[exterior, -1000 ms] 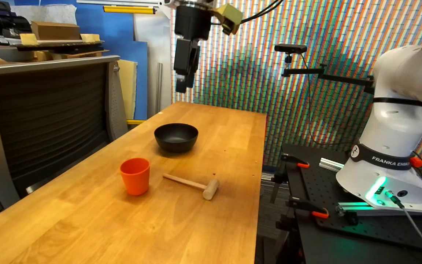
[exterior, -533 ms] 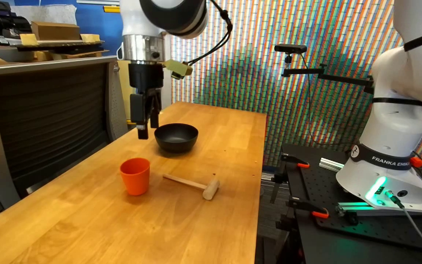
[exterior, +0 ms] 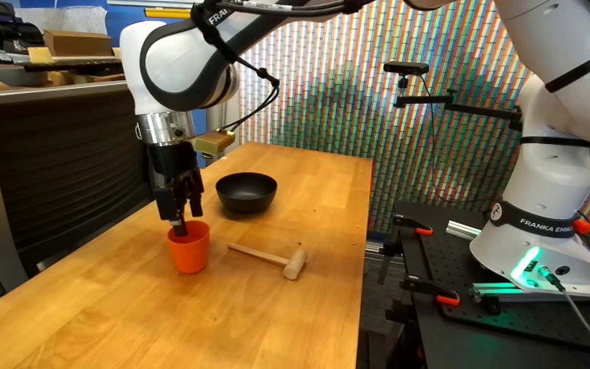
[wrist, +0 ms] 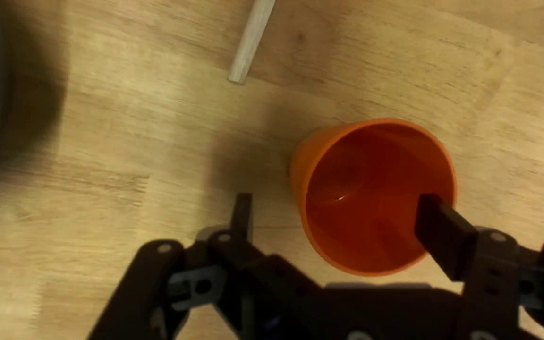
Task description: Put the orange cup in the black bowl
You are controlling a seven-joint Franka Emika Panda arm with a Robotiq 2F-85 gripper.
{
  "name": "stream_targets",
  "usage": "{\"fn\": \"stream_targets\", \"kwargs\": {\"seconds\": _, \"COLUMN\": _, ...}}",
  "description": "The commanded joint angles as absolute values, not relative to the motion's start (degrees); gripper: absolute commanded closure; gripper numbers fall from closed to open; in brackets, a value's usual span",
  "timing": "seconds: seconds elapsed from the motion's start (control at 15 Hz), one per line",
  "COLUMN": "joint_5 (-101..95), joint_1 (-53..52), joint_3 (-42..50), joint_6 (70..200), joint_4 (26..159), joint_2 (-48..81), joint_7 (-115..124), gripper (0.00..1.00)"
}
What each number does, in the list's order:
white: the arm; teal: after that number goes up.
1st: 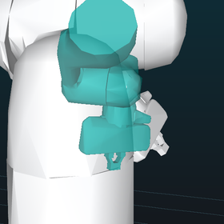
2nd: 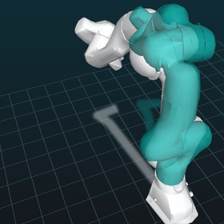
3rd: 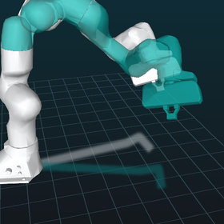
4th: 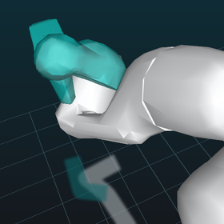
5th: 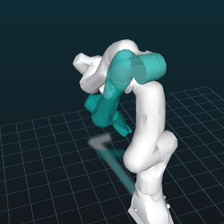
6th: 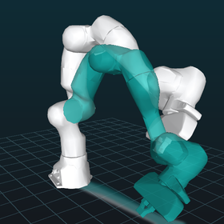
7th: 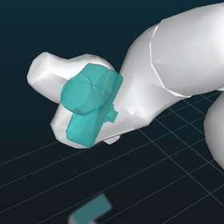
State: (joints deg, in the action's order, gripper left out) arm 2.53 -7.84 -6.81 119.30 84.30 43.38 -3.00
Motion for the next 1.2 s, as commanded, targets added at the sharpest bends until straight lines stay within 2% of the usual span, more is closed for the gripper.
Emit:
{"fn": "stream_targets", "kwargs": {"seconds": 0.0, "joint_5": 2.45, "joint_1": -8.28, "joint_3": -6.20, "joint_6": 111.78, "joint_4": 74.02, "joint_2": 49.28, "joint_7": -1.33, "gripper": 0.44}}
{"fn": "stream_targets", "kwargs": {"seconds": 0.33, "joint_5": 3.09, "joint_1": -7.71, "joint_3": -5.90, "joint_6": 109.57, "joint_4": 70.32, "joint_2": 51.44, "joint_7": -0.34, "gripper": 0.82}}
{"fn": "stream_targets", "kwargs": {"seconds": 0.4, "joint_5": 3.12, "joint_1": -7.67, "joint_3": -5.85, "joint_6": 109.43, "joint_4": 69.98, "joint_2": 51.62, "joint_7": -0.13, "gripper": 0.86}}
{"fn": "stream_targets", "kwargs": {"seconds": 0.6, "joint_5": 2.85, "joint_1": -7.74, "joint_3": -5.43, "joint_6": 109.79, "joint_4": 70.39, "joint_2": 50.97, "joint_7": 0.54, "gripper": 0.93}}
{"fn": "stream_targets", "kwargs": {"seconds": 1.13, "joint_5": 3.19, "joint_1": -5.79, "joint_3": -1.64, "joint_6": 118.99, "joint_4": 83.49, "joint_2": 37.56, "joint_7": 8.03, "gripper": 0.87}}
